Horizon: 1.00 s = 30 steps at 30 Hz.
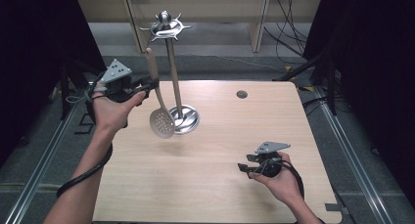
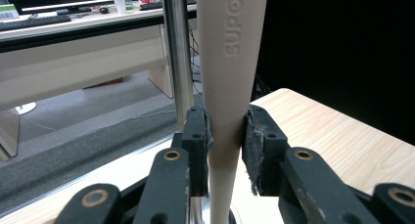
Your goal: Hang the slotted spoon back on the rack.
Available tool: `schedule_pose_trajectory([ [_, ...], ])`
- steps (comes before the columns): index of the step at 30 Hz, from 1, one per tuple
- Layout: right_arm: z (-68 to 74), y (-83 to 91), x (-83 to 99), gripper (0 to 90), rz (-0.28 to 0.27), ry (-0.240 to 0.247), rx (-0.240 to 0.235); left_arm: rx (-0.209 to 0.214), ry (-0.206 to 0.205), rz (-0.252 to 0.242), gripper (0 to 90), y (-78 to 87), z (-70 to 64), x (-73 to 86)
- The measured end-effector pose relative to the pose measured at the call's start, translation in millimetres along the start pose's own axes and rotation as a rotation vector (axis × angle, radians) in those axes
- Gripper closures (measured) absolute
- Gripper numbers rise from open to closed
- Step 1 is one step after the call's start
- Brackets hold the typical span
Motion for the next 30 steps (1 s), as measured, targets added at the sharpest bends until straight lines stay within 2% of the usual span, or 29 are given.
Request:
schedule_pose_trajectory([
  [8, -0.3, 0.0, 0.2, 48.4, 0.001, 0.000, 0.000, -0.007, -0.003, -0.007, 71.6, -3.4, 0.0, -5.5],
  [9, -0.2, -0.1, 0.2, 48.4, 0.001, -0.001, -0.001, -0.001, -0.023, -0.019, 71.7, -5.3, 0.6, -8.3],
  [10, -0.2, -0.1, 0.2, 48.4, 0.001, -0.001, -0.001, -0.001, -0.023, -0.019, 71.6, -5.3, 0.6, -8.3],
  [11, 0.5, 0.0, 0.3, 48.4, 0.003, -0.001, -0.002, -0.010, -0.003, -0.008, 71.7, -5.0, -0.1, -7.9],
  [13, 0.7, 0.1, 0.2, 48.4, 0.002, 0.000, -0.002, -0.004, 0.009, -0.010, 71.7, -6.5, -0.9, -8.8],
  [15, 0.2, 0.0, 0.2, 48.4, 0.001, 0.003, -0.001, -0.007, -0.023, -0.017, 71.6, -7.3, 1.8, -11.7],
  [16, 0.5, 0.1, 0.3, 48.4, 0.003, -0.001, -0.002, -0.017, -0.002, -0.009, 71.7, -6.6, 1.7, -10.8],
  [18, 0.6, 0.0, 0.4, 48.4, 0.004, -0.002, -0.003, -0.013, 0.010, -0.004, 71.6, -7.5, 2.4, -10.9],
  [24, 0.4, -0.4, 0.2, 48.4, 0.000, 0.002, -0.002, -0.035, 0.001, 0.002, 71.6, -8.5, 7.4, -12.1],
  [25, 0.4, -0.5, 0.2, 48.4, -0.001, 0.002, -0.002, -0.030, 0.013, 0.005, 71.6, -9.7, 7.6, -11.9],
  [28, 0.5, -0.4, 0.2, 48.4, -0.001, 0.002, -0.002, -0.042, 0.008, 0.006, 71.6, -10.3, 10.7, -12.3],
  [29, 0.5, -0.4, 0.2, 48.4, -0.001, 0.001, -0.002, -0.036, 0.023, 0.006, 71.6, -11.3, 10.1, -11.8],
  [30, 0.5, -0.5, 0.2, 48.4, -0.001, 0.001, -0.002, -0.044, 0.010, 0.007, 71.6, -11.2, 12.2, -12.1],
])
Point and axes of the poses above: each handheld gripper's, and its own axes: y roughly backward along the jaws, x roughly out of its underside, z roughly to its left, the point moved 9 cm from there along -y, roughly forward along the jaws, and after that the axes turned 5 degrees about x, right-handed, at the moved point
